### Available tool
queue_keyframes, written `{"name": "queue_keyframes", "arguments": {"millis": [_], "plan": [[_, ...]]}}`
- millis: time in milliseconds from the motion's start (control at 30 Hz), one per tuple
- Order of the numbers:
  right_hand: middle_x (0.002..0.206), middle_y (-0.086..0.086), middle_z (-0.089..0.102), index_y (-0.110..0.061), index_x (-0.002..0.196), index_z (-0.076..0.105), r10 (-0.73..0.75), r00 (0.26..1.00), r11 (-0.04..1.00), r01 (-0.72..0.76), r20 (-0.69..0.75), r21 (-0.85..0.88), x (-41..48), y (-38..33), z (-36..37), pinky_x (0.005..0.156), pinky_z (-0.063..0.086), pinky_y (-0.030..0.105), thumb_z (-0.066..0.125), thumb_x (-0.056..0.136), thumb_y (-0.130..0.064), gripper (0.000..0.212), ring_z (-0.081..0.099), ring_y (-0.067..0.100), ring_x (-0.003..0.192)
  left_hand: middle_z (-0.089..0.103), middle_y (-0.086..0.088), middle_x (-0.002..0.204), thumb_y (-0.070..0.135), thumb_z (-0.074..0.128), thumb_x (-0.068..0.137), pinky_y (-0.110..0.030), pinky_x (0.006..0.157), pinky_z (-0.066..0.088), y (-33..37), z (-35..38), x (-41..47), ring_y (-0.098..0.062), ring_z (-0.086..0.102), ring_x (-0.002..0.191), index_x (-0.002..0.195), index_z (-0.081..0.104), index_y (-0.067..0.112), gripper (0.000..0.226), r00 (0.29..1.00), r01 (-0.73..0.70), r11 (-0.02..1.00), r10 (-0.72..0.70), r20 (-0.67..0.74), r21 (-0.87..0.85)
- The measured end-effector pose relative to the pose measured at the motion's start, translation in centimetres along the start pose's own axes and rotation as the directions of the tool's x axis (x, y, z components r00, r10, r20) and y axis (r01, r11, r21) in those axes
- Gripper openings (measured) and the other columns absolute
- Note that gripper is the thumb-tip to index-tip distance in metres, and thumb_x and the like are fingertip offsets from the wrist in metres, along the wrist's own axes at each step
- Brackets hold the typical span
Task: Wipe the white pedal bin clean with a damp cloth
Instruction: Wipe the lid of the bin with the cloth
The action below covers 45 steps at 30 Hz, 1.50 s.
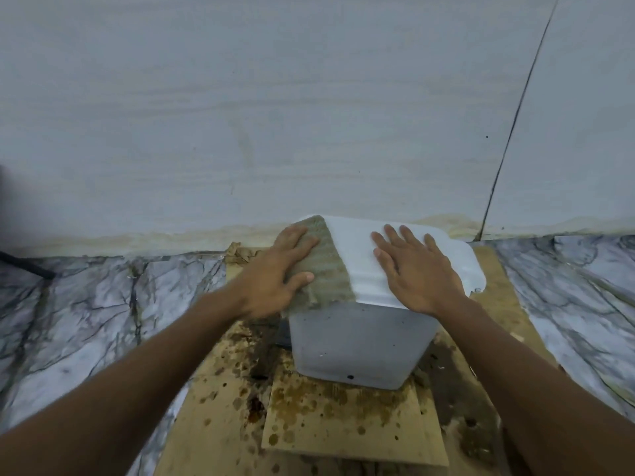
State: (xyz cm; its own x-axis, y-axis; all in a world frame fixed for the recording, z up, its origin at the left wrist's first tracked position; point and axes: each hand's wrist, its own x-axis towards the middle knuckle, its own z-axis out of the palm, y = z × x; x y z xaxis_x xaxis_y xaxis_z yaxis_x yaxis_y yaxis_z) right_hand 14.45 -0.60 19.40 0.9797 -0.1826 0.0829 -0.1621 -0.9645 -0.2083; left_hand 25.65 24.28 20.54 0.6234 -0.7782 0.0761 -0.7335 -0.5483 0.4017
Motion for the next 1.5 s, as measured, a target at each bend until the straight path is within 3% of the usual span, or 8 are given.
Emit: {"name": "queue_keyframes", "arguments": {"millis": [167, 333, 533, 800, 1000, 1133, 1233, 1500], "plan": [[0.167, -0.004, 0.012, -0.029, 0.158, 0.018, 0.003, 1.000, 1.000, -0.003, -0.009, 0.002, 0.0, 0.0, 0.0, 0.124, 0.004, 0.047, 0.011, 0.107, -0.043, 0.054, 0.004, 0.019, 0.154, -0.015, -0.006, 0.167, 0.047, 0.031, 0.105, -0.043, 0.124, -0.011, 5.9, 4.3, -0.6, -0.020, -0.026, 0.150, 0.160, -0.003, 0.021, 0.070, 0.955, 0.218, 0.971, -0.191, -0.227, 0.096], [0.167, -0.003, 0.012, -0.028, 0.158, 0.017, 0.006, 1.000, 1.000, -0.006, -0.010, -0.015, -0.1, -0.2, 0.0, 0.124, 0.005, 0.048, 0.010, 0.106, -0.042, 0.054, 0.005, 0.020, 0.154, -0.027, -0.012, 0.163, 0.055, 0.028, 0.102, -0.056, 0.119, -0.018, 9.4, 6.5, -0.2, -0.034, -0.036, 0.145, 0.159, -0.009, 0.018, 0.078, 0.914, 0.370, 0.924, -0.343, -0.219, 0.098], [0.167, -0.003, 0.010, -0.028, 0.158, 0.015, 0.004, 1.000, 1.000, -0.004, 0.002, -0.014, -0.1, -0.4, 0.0, 0.124, 0.003, 0.048, 0.009, 0.106, -0.043, 0.055, 0.003, 0.021, 0.155, -0.019, -0.009, 0.166, 0.060, 0.016, 0.101, -0.063, 0.113, -0.022, 9.5, 7.0, 2.6, -0.033, -0.032, 0.147, 0.160, -0.005, 0.022, 0.073, 0.865, 0.438, 0.899, -0.418, -0.278, 0.009], [0.167, -0.001, 0.009, -0.027, 0.158, 0.015, 0.003, 1.000, 1.000, -0.003, 0.014, 0.000, 0.2, -0.2, 0.2, 0.124, 0.002, 0.048, 0.010, 0.106, -0.042, 0.055, 0.002, 0.022, 0.155, -0.011, -0.011, 0.167, 0.050, 0.020, 0.103, -0.071, 0.111, -0.015, 10.0, 6.4, 4.1, -0.033, -0.022, 0.151, 0.160, 0.004, 0.021, 0.066, 0.809, 0.515, 0.857, -0.491, -0.324, -0.012], [0.168, 0.001, 0.008, -0.025, 0.159, 0.015, -0.016, 0.999, 0.999, 0.014, 0.038, 0.031, 0.0, 0.2, 0.1, 0.124, 0.000, 0.047, 0.013, 0.108, -0.038, 0.052, 0.001, 0.022, 0.155, -0.017, -0.011, 0.166, 0.046, 0.018, 0.104, -0.077, 0.100, -0.023, 12.6, 7.8, 4.3, -0.033, -0.029, 0.148, 0.159, 0.007, 0.026, 0.060, 0.825, 0.500, 0.866, -0.473, -0.309, 0.010], [0.167, -0.002, 0.007, -0.026, 0.159, 0.014, -0.028, 0.999, 0.998, 0.025, 0.041, 0.061, 0.0, 0.5, -0.1, 0.124, -0.002, 0.043, 0.012, 0.107, -0.040, 0.053, -0.001, 0.020, 0.155, 0.004, -0.007, 0.168, 0.046, 0.023, 0.103, -0.075, 0.110, -0.012, 9.9, 6.1, 4.6, -0.027, -0.005, 0.154, 0.158, 0.021, 0.025, 0.059, 0.816, 0.495, 0.869, -0.460, -0.352, 0.011], [0.167, -0.001, 0.008, -0.025, 0.159, 0.015, -0.036, 0.999, 0.997, 0.034, 0.035, 0.063, 0.1, 0.7, -0.1, 0.124, -0.002, 0.043, 0.013, 0.107, -0.041, 0.053, 0.001, 0.020, 0.155, 0.019, -0.005, 0.166, 0.050, 0.022, 0.103, -0.066, 0.118, 0.002, 7.5, 4.9, 3.8, -0.024, 0.010, 0.154, 0.154, 0.032, 0.027, 0.057, 0.858, 0.412, 0.908, -0.356, -0.371, 0.081], [0.167, -0.002, 0.007, -0.026, 0.159, 0.016, -0.026, 0.998, 0.995, 0.021, 0.055, 0.092, 0.3, 1.1, 0.1, 0.124, -0.004, 0.044, 0.015, 0.107, -0.041, 0.054, 0.000, 0.019, 0.155, 0.003, -0.005, 0.168, 0.052, 0.007, 0.104, -0.068, 0.116, -0.009, 8.3, 7.2, 1.1, -0.024, -0.008, 0.155, 0.159, 0.008, 0.026, 0.061, 0.934, 0.282, 0.905, -0.182, -0.307, 0.320]]}}
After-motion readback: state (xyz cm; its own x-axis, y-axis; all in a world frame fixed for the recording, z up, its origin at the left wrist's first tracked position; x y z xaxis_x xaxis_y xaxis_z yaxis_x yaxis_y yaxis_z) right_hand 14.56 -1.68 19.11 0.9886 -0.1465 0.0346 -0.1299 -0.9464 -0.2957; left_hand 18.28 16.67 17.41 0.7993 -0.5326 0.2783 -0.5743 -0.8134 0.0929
